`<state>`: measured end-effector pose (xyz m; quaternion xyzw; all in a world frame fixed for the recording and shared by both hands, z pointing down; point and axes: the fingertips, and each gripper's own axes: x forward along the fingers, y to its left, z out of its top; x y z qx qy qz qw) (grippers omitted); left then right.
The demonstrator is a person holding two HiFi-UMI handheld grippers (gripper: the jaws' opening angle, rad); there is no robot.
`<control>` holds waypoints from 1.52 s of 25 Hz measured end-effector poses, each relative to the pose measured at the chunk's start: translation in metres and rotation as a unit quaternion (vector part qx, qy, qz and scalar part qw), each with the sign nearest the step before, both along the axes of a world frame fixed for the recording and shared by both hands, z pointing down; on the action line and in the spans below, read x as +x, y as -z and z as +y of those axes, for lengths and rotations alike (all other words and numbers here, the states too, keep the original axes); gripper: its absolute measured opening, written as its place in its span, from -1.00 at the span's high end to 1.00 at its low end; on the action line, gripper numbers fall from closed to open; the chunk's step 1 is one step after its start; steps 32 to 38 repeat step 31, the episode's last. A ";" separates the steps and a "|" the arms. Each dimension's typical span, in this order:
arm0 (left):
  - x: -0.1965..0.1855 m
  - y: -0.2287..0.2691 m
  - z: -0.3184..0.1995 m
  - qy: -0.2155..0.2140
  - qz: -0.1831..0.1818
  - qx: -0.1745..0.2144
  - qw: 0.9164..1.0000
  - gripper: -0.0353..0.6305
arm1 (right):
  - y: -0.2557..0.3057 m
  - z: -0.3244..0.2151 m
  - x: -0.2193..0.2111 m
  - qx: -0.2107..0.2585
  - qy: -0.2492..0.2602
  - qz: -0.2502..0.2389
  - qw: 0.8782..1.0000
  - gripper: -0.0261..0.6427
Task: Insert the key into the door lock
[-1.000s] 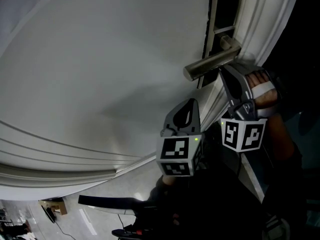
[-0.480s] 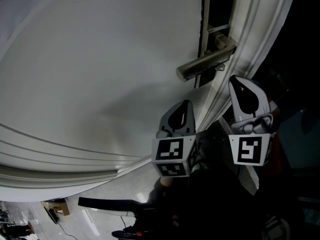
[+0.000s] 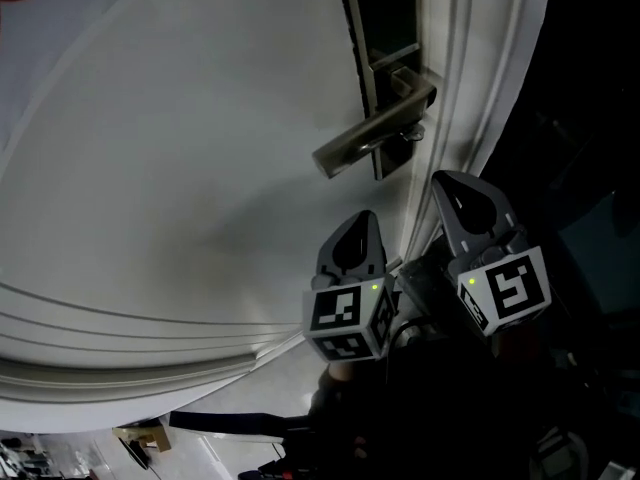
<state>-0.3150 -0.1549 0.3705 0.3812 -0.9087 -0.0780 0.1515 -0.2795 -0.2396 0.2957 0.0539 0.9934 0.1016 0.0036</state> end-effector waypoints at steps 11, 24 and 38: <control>-0.001 0.001 -0.001 0.008 -0.008 0.000 1.000 0.89 | -0.005 0.008 -0.001 0.015 0.019 0.011 1.000 0.92; -0.005 0.001 -0.001 0.013 -0.005 0.001 1.000 0.89 | -0.010 0.011 -0.006 0.020 0.020 0.027 0.999 0.92; -0.009 -0.002 -0.001 0.014 -0.002 0.000 1.000 0.89 | -0.012 0.011 -0.011 0.020 0.022 0.030 0.999 0.92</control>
